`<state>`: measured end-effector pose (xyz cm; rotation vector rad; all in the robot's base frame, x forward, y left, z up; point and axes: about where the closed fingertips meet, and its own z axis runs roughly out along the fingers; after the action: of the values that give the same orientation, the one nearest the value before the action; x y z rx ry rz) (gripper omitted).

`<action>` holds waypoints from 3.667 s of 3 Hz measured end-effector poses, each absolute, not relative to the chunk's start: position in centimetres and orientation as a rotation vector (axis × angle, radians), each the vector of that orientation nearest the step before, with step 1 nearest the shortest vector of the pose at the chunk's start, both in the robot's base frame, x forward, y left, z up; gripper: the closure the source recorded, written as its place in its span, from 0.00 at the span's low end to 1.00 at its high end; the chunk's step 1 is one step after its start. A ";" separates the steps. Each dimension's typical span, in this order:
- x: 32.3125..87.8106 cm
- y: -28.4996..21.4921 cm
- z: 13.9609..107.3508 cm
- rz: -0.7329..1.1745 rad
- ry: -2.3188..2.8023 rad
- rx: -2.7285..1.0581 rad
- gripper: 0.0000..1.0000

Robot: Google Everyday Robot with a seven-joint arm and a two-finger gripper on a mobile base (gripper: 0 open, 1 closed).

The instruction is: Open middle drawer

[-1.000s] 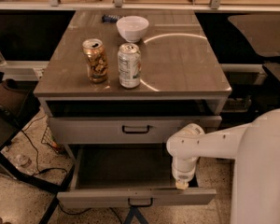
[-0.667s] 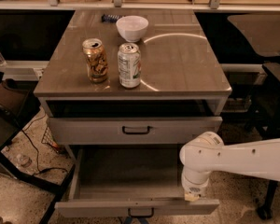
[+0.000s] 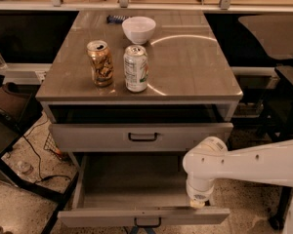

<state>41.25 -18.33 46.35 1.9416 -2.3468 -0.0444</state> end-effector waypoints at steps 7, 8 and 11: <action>38.3 -21.0 38.9 -0.228 -2.361 1.994 1.00; 33.2 -22.2 40.2 -0.292 -2.318 1.972 1.00; 32.2 -18.1 35.7 -0.369 -2.261 2.021 1.00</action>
Offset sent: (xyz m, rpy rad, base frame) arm 0.0365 -0.0152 -0.0787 0.1392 -0.1432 0.0869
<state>32.20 -18.10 35.68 2.0207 -2.2610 -0.3686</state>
